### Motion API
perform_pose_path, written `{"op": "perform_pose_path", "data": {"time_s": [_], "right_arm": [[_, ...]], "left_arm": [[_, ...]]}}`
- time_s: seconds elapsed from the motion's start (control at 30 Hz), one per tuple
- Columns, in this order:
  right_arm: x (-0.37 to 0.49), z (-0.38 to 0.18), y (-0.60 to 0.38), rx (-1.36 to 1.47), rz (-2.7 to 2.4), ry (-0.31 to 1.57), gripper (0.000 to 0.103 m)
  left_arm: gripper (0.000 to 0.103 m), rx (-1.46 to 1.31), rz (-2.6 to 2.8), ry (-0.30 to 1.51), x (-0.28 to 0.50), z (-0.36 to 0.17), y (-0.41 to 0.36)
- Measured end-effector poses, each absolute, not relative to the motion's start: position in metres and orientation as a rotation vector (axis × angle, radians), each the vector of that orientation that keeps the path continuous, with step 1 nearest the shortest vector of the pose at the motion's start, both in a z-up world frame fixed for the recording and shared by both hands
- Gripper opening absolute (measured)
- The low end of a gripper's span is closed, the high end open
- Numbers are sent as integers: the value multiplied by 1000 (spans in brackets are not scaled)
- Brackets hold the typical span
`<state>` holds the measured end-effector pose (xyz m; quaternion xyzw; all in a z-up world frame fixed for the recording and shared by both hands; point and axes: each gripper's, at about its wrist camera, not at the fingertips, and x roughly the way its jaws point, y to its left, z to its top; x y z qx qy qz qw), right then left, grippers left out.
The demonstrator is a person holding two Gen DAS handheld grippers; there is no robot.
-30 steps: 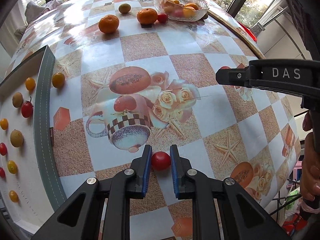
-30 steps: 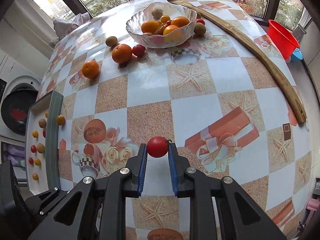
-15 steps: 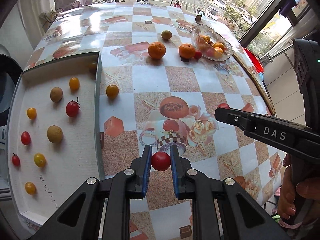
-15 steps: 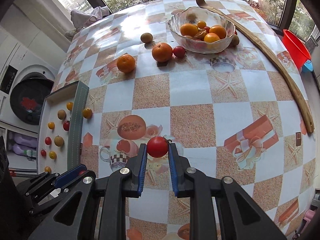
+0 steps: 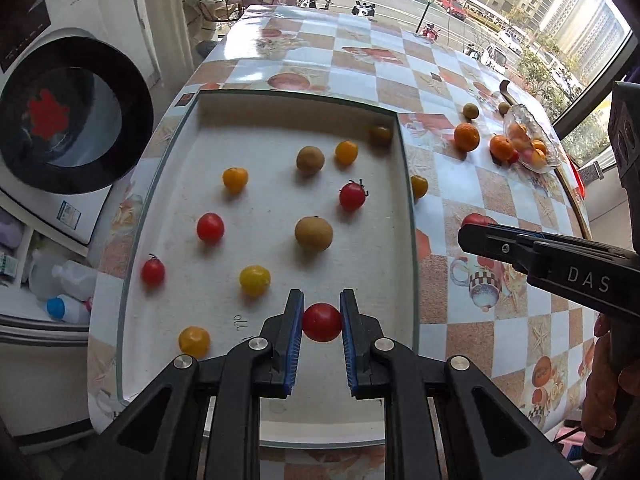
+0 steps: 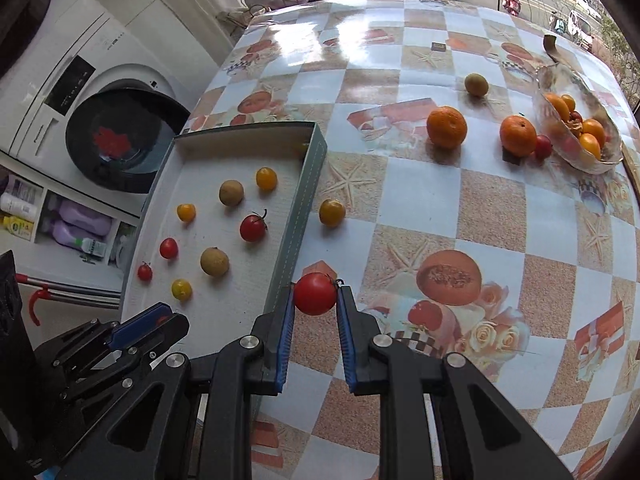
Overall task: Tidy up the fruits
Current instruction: 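Carry both red tomatoes into the white tray and open both grippers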
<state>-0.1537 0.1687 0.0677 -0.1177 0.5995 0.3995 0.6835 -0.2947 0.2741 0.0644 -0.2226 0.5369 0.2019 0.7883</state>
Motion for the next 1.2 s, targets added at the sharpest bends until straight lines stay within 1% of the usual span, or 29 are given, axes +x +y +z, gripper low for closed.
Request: {"op": "perform_pose_path", "data": {"time_s": [0.23,0.43,0.67,0.93,0.97,1.0,1.03,1.07,1.1,1.13,1.17,1.2], "right_arm": [[-184,50,214,-363,992,1402,23],[-196,31,239,-485,999,1429,23],[-203,12,250,-556,985,1444,23],[-209,10,260,-586,989,1413,24],[-209,10,261,-582,991,1416,25],[-208,10,261,-578,992,1421,25],[-208,11,261,-571,993,1426,26],[-206,15,259,-562,994,1426,26],[-205,19,257,-554,993,1420,31],[-204,23,256,-545,993,1413,40],[-203,29,254,-530,1002,1406,44],[-203,34,253,-526,1000,1394,51]], "left_arm": [[20,-503,497,1223,-322,39,287],[20,-524,534,1259,-326,23,291],[20,-527,531,1274,-329,17,293],[20,-477,531,1297,-324,16,288],[21,-473,530,1301,-323,16,288],[24,-470,528,1304,-322,17,287],[41,-467,528,1307,-321,17,287],[53,-464,535,1305,-321,18,288],[72,-456,547,1290,-322,21,287],[77,-446,557,1277,-323,24,287],[77,-444,557,1277,-323,25,288],[77,-450,552,1282,-323,26,290]]}}
